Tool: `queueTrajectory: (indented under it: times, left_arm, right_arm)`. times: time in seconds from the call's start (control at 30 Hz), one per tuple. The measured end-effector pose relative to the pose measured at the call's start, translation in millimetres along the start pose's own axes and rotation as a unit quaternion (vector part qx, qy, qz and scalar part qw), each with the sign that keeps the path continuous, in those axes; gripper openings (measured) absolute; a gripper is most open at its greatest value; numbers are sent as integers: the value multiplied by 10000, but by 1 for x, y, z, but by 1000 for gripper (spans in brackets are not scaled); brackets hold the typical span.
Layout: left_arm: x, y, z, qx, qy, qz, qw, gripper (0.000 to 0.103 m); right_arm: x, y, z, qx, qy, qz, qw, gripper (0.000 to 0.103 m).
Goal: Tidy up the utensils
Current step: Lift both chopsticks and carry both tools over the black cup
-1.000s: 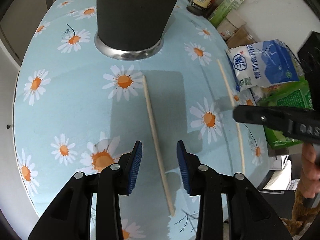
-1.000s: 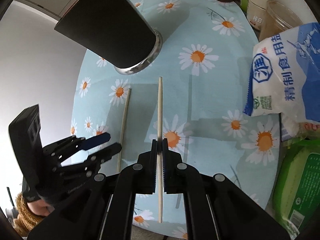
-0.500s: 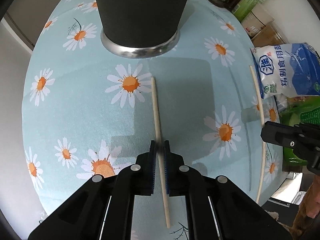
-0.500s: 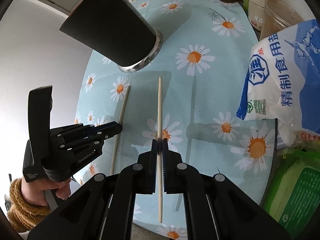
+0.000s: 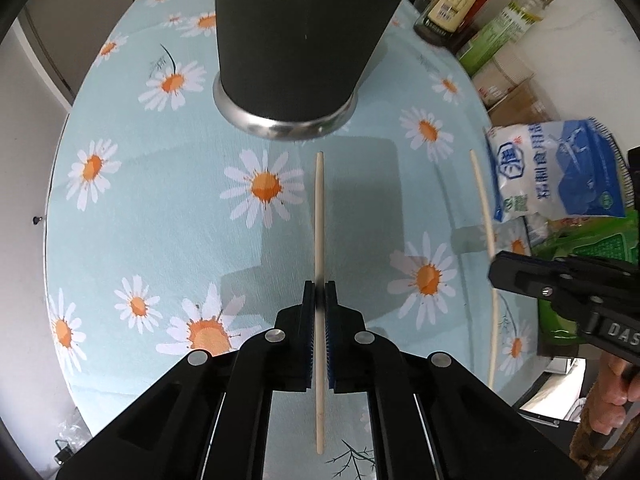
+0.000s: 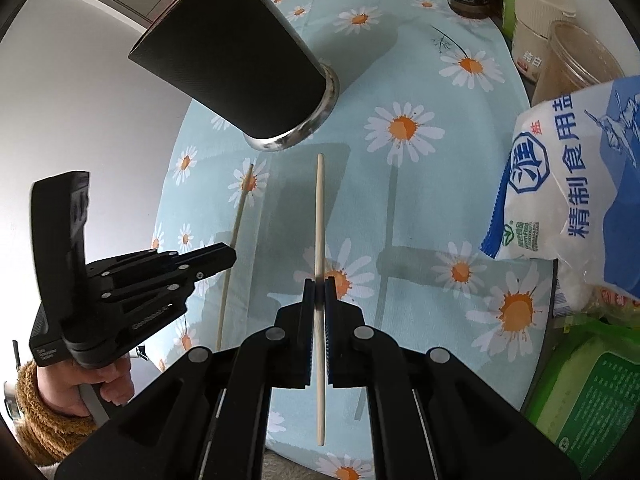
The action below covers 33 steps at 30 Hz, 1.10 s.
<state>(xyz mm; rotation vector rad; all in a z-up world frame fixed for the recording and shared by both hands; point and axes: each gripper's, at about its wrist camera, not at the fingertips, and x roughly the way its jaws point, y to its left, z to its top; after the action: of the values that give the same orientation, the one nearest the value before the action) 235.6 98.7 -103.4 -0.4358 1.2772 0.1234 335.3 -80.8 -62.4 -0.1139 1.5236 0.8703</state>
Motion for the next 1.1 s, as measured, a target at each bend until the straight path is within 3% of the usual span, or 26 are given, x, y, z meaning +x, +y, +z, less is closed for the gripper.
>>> queueTrajectory:
  times: [0.2, 0.63, 0.87, 1.1]
  left_arm:
    - [-30, 7, -10, 15, -351, -322, 9989, 3]
    - [-89, 18, -4, 141, -1177, -1036, 9875, 3]
    - [-126, 23, 13, 370, -1815, -1332, 9736, 3]
    - [-155, 30, 38, 619, -2533, -1609, 9519, 3]
  right_arm:
    - [-3, 14, 0, 1, -101, -44, 9999, 5]
    - [-33, 68, 17, -434, -1018, 738, 9911, 6]
    - [-57, 87, 37, -613, -1815, 1056, 9758, 6]
    - [-79, 92, 60, -652, -2574, 1089, 9579, 6]
